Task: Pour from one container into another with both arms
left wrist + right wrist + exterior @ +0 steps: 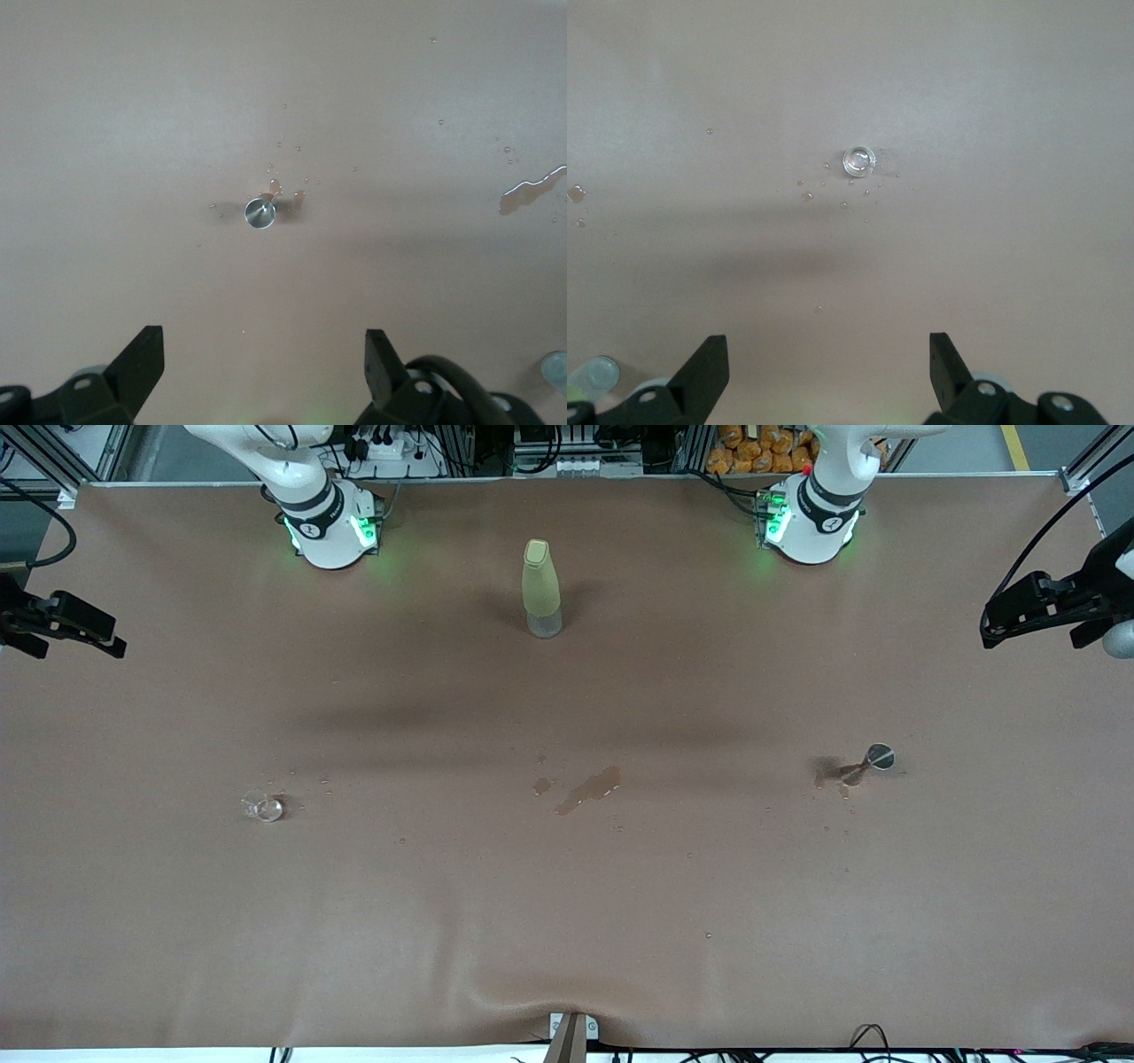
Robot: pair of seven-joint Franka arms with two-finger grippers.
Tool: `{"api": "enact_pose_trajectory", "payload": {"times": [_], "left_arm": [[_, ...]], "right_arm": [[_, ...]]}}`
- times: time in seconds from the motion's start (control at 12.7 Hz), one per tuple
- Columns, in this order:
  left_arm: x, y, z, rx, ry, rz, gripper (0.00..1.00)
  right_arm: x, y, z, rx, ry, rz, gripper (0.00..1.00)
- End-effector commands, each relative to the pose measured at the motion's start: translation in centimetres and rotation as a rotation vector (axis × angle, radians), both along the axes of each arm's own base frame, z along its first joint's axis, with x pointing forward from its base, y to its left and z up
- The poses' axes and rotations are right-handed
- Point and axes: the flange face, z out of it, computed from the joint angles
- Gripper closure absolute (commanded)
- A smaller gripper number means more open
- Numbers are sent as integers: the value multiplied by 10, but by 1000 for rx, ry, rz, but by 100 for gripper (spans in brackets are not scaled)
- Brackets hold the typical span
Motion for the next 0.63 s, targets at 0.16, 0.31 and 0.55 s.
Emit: {"api": "enact_pose_trajectory", "payload": {"times": [0.16, 0.31, 0.55], "left_arm": [[-3, -1, 9, 17, -17, -16, 0], [-3, -1, 8, 17, -16, -22, 0], [-3, 2, 10, 17, -19, -22, 0]], "right_arm": [[0, 3, 5, -11, -9, -6, 0], [0, 3, 5, -6, -9, -6, 0], [0, 1, 4, -6, -6, -9, 0]]}}
